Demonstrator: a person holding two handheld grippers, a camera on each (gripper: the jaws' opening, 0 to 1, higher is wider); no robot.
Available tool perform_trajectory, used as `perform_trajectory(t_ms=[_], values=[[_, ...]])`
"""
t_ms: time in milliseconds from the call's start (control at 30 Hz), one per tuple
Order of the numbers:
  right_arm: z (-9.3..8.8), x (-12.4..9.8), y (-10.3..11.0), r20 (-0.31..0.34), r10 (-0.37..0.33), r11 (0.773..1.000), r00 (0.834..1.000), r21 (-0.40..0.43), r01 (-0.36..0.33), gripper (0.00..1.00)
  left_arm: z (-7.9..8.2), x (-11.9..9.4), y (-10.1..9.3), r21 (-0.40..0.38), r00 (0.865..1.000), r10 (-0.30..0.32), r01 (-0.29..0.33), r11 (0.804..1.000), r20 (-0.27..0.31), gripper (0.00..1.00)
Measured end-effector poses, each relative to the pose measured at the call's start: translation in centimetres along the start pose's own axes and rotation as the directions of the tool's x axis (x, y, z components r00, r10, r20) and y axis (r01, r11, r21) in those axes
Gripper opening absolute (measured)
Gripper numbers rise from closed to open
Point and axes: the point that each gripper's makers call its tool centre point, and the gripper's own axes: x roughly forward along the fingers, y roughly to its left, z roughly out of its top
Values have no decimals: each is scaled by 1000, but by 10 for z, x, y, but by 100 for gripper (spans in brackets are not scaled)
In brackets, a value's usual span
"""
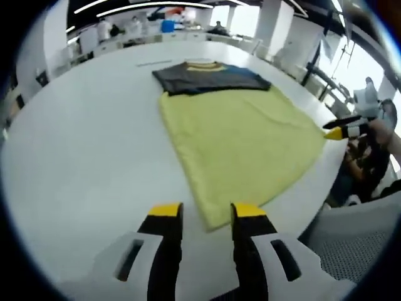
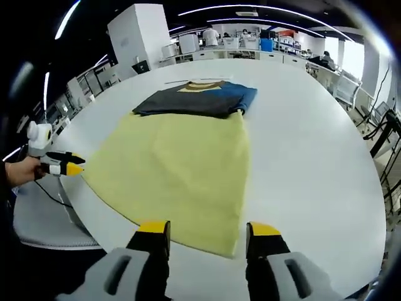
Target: Fold the garment on the visible template until the final outline fits inside the template.
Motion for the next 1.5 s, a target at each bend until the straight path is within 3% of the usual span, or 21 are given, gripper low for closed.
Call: perform_trajectory(t_ms=[33,67,100,167,667,933,1100,1267,1500], values=[[-1,0,-1,-4,-2,1000,1000,3,2,40,-3,0,1,-24,1000,3,-3,1000,-15,21],[-2,-1,-2,-6,-5,1000,1000,2,5,37,4,1,4,-6,1000,13,-12,1000,26,19],[-2,-2,-3,-7,-8,1000,1000,1,8,34,-2,-1,1,-18,1000,0,-1,1000,-7,18],[-4,-3,-5,-11,-14,1000,1000,4,14,29,0,-1,4,-16,1000,13,-13,1000,-4,17],[-14,0,-14,-41,-46,999,998,17,46,10,-1,1,0,-21,999,32,-32,999,-15,8],[-16,2,-20,-29,-45,993,999,105,48,0,-1,0,-1,-22,999,31,-31,999,-18,2],[-15,1,-19,-27,-38,993,999,112,41,0,-2,0,-2,-2,1000,18,-18,1000,-24,1],[-16,0,-17,-59,-46,998,997,33,48,0,-2,-2,-4,43,999,7,-5,999,-36,0],[-21,-3,-16,-85,-41,999,996,14,42,0,-11,-6,-6,96,998,-20,26,995,-68,0]])
